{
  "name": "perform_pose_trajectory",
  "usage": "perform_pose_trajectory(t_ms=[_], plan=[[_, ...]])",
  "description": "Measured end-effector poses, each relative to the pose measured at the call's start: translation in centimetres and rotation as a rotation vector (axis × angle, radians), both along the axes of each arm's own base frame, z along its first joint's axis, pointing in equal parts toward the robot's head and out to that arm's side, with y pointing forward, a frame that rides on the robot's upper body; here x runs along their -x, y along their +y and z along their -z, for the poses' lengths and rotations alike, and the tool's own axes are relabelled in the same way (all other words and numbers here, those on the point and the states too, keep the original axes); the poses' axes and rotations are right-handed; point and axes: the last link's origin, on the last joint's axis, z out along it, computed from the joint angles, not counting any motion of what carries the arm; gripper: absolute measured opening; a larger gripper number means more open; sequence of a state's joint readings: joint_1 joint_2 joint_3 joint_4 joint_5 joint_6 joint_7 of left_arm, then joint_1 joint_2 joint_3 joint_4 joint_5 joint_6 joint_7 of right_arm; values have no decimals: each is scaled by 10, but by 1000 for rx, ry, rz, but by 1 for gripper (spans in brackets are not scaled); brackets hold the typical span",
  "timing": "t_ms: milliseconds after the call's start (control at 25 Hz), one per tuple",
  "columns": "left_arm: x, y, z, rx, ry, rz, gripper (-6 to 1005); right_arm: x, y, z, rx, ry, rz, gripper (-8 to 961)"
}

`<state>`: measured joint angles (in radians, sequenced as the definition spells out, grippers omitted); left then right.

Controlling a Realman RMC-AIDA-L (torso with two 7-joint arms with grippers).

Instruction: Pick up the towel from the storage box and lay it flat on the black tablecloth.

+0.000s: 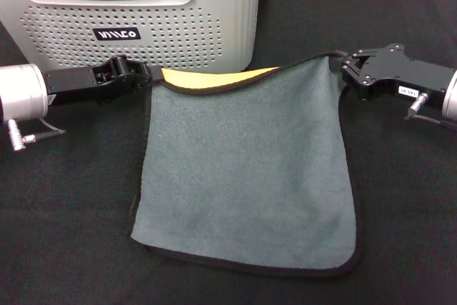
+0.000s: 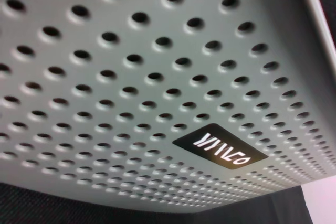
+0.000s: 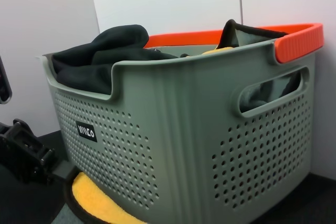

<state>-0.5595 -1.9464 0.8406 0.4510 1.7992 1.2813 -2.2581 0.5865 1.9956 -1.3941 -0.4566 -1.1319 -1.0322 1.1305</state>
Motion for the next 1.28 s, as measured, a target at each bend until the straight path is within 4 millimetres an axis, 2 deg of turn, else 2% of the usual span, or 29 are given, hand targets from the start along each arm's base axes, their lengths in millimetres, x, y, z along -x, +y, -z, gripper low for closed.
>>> perform_pose_trajectory(t_ms=[320, 480, 720, 760, 840, 1040, 1160, 1280], plan=[[2, -1, 0, -13, 6, 11, 129, -6, 1, 0, -12, -3, 39, 47], [3, -2, -1, -41, 6, 27, 132, -9, 1, 0, -20, -6, 53, 104], [8, -7, -3, -86, 36, 85, 136, -20, 3, -15, -80, 27, 103, 191], [8, -8, -3, -91, 38, 97, 199, -21, 2, -16, -85, 33, 104, 205], [8, -11, -4, -99, 40, 129, 326, -23, -2, -20, -92, 52, 99, 297], [1, -21, -8, -104, 46, 278, 559, -23, -22, -31, -73, 115, 26, 529], [-9, -28, -12, -125, 69, 463, 582, -18, -40, -36, -35, 140, -71, 669], [-20, -38, -16, -157, 99, 687, 605, -11, -59, -35, 37, 149, -189, 737]])
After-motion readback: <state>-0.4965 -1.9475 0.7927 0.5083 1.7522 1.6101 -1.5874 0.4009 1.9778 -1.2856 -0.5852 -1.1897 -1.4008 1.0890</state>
